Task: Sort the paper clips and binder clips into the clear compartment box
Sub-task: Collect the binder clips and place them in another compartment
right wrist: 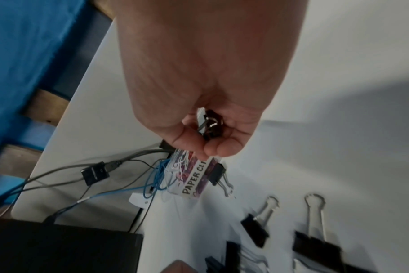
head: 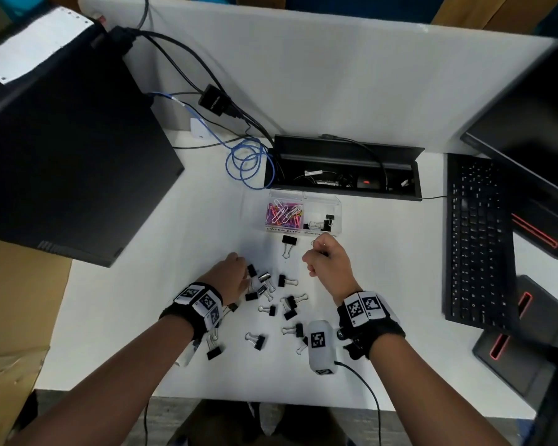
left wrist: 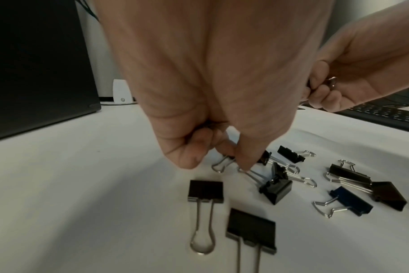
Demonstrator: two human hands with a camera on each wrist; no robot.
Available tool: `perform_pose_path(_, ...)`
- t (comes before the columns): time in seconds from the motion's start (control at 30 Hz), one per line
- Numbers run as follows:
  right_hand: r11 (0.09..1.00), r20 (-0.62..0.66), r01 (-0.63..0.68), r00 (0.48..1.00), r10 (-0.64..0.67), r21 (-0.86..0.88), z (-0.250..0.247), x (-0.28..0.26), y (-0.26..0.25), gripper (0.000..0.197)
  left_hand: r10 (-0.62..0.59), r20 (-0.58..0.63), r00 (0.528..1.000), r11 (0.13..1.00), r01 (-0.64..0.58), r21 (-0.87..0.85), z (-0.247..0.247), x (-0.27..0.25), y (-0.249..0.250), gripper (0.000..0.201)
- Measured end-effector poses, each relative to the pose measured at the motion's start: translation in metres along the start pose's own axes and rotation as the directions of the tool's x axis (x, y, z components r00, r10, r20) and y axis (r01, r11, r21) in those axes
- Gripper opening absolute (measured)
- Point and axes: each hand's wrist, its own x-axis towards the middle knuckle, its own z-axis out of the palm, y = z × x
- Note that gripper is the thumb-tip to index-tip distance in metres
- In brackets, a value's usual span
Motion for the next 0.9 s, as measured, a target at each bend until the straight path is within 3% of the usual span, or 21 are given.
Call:
perform_pose_path(0.1, 1.0, -0.012, -0.004, 1.0, 0.004, 0.002, -0.006, 0.002, -0.003, 0.024, -0.001, -0.073, 0.997, 0.997, -0.005, -0.081, -0.001, 0.005, 0.001, 0.031)
perform_pose_path(0.27, 0.998, 0.021, -0.032, 0.999, 0.033, -0.047, -0.01, 0.001, 0.002, 0.022, -0.064, -0.119, 0.991, 0.99, 0.048, -0.131, 0.001, 0.011, -0.002, 0.023)
perform_pose_path(0.57, 0.993, 0.08, -0.106, 0.991, 0.11, -0.05, -0.005, -0.001, 0.006, 0.022, -0.093, 0.135, 0.986, 0.994, 0.1, -0.048, -0.013, 0.007, 0.009, 0.03)
perform_pose_path(0.67, 0.997, 0.059, -0.074, 0.995, 0.074, -0.013, -0.007, -0.001, 0.002, 0.02, -0.034, 0.12, 0.992, 0.959, 0.066, -0.276, -0.031, 0.007, 0.041, 0.022)
perform_pose_path(0.77, 0.998, 0.006, 0.002, 1.0, -0.003, 0.058, -0.012, 0.004, -0.008, 0.022, -0.025, 0.055, 0.998, 0.813, 0.052, -0.581, -0.056, 0.024, 0.085, 0.018)
perform_pose_path(0.83, 0.993, -0.033, 0.019, 0.999, -0.015, 0.113, -0.016, 0.013, -0.016, 0.032, -0.033, 0.02, 0.999, 0.752, 0.038, -0.658, -0.068, 0.042, 0.109, 0.02)
perform_pose_path(0.9, 0.99, -0.055, 0.015, 0.998, -0.007, 0.142, -0.02, 0.023, -0.021, 0.041, -0.049, 0.004, 0.999, 0.756, 0.04, -0.654, -0.072, 0.06, 0.124, 0.021)
